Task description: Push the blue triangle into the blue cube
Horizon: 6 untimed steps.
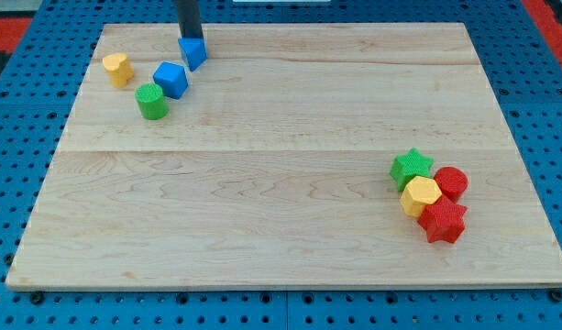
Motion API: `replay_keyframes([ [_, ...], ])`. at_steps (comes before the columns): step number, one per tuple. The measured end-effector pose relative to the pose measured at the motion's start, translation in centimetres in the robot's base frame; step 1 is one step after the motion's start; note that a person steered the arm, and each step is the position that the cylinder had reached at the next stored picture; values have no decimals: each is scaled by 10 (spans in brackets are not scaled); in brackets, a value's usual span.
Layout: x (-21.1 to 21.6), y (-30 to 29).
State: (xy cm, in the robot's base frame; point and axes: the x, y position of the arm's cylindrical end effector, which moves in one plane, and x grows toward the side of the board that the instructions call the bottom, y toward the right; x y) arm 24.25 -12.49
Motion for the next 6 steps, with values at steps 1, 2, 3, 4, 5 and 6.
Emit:
replay_keyframes([
  [1,23,-11],
  [2,23,-12],
  [3,25,-10],
  [4,37,-10],
  [5,60,2],
  [6,106,25],
])
